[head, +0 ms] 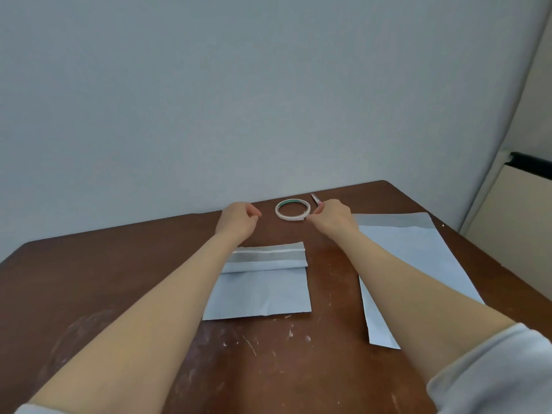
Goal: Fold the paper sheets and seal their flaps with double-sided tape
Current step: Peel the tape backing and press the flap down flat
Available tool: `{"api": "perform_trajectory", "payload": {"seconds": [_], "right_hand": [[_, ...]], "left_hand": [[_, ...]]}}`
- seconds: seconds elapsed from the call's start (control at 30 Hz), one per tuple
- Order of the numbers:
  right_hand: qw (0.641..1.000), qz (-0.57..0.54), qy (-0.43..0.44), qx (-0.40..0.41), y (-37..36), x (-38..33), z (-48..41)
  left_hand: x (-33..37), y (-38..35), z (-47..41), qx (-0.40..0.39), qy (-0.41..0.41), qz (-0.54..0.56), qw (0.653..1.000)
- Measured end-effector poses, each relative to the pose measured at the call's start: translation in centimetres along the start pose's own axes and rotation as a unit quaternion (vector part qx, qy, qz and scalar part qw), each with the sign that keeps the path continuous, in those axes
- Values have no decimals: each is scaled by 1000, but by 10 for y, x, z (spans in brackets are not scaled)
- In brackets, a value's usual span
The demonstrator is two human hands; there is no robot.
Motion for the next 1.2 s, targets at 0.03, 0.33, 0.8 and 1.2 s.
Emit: {"api": "perform_trajectory", "payload": {"seconds": [0.03,0.33,0.8,1.2], "right_hand": [[1000,6,-2,-9,-1,1,5],[978,111,172,-27,-17,-17,91],[935,236,228,-138,-39,-6,112],[962,153,216,-67,-32,-35,104]], "left_hand": [[-3,3,8,0,-15,-15,1000],[-38,5,98,-128,-170,-182,960],[-41,-4,144,-140,-132,-313,930],[-71,25,96,-14,116,31,993]]}}
Point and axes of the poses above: each hand's wrist, its own z-axis away from the middle knuckle, its own y-axis out of the back of the hand, x = y × z, the point moved 2 cm from there along -z, towards the middle knuckle, and after that the axes turned 3 degrees about -x, right-handed, at the moved point
